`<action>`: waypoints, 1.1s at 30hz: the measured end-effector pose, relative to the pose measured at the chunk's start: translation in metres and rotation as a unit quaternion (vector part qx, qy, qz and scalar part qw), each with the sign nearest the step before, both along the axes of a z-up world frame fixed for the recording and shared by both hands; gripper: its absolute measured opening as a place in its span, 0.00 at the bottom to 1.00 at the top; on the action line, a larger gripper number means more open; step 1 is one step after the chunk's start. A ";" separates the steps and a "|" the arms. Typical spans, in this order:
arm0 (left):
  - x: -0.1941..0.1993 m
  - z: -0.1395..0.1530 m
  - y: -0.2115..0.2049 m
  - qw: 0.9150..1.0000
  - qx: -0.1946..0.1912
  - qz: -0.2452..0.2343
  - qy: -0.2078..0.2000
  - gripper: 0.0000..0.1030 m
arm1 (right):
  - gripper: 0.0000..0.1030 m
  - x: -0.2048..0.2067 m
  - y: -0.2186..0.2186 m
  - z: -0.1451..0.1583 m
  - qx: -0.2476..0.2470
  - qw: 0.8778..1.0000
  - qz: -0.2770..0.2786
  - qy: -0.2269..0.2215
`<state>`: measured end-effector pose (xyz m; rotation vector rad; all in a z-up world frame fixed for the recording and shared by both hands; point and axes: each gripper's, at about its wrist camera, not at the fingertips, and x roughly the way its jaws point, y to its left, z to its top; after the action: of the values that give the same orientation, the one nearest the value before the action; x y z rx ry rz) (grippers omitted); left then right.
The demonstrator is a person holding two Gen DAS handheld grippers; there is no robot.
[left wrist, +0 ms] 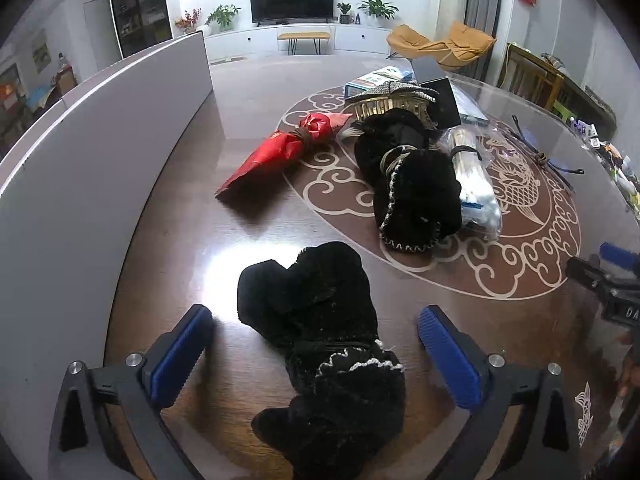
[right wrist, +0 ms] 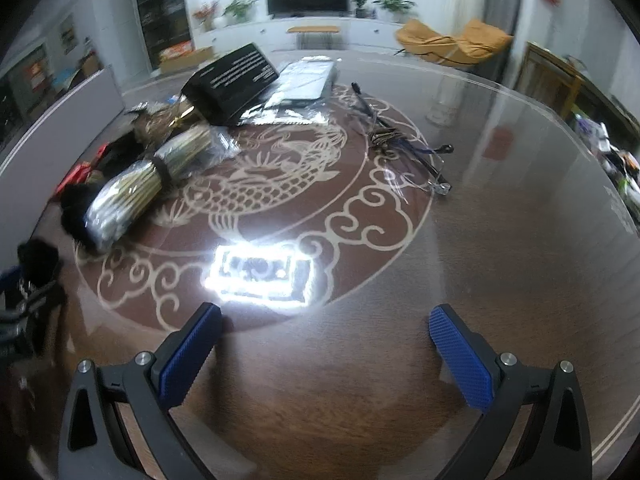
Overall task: Organize objects
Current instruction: 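Grasp the black fuzzy slipper with the left tool and lift it, then carry the black slipper to the bin with the left tool while the right tool carries eyeglasses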
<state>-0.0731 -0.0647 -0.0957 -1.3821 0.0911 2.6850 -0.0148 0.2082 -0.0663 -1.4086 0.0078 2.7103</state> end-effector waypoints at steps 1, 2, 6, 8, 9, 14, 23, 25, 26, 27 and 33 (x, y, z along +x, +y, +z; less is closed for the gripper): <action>0.000 0.000 0.000 1.000 0.000 0.000 0.000 1.00 | 1.00 -0.001 0.005 0.007 0.000 1.000 0.000 0.017; 0.000 0.000 0.000 1.000 0.000 0.000 0.000 1.00 | 1.00 -0.005 0.011 0.016 -0.001 0.999 0.002 0.040; 0.000 0.000 0.000 1.000 0.000 0.000 0.000 1.00 | 1.00 -0.068 0.040 0.029 0.001 1.000 0.020 0.014; 0.000 0.000 0.000 1.000 0.000 0.000 0.000 1.00 | 1.00 -0.107 0.055 0.022 -0.023 0.999 0.028 -0.036; 0.000 0.000 0.000 1.000 0.000 0.000 0.000 1.00 | 0.99 -0.118 0.059 0.020 -0.034 0.998 0.032 -0.047; 0.001 0.000 0.000 1.000 0.001 0.000 0.000 1.00 | 0.68 -0.147 0.051 0.011 -0.035 0.994 0.074 -0.075; 0.000 0.000 0.000 1.000 0.001 -0.001 0.000 1.00 | 0.31 -0.072 0.035 0.008 -0.090 0.994 0.000 -0.062; 0.000 0.000 0.000 1.000 0.001 -0.001 -0.001 1.00 | 0.32 -0.048 0.027 0.010 -0.130 0.990 0.005 -0.061; -0.001 0.000 0.001 1.000 0.001 -0.001 -0.001 1.00 | 0.35 -0.038 0.026 0.011 -0.146 0.988 0.003 -0.057; 0.000 0.000 0.001 1.000 0.002 -0.004 -0.001 1.00 | 0.49 -0.030 0.026 0.013 -0.152 0.987 0.001 -0.053; 0.005 0.001 -0.002 0.999 0.000 -0.037 -0.011 1.00 | 0.82 -0.026 0.041 0.047 -0.110 0.993 -0.006 -0.038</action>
<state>-0.0678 -0.0672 -0.0951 -1.3803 0.1384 2.6099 -0.0405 0.2494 -0.0197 -1.5603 0.3189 2.7130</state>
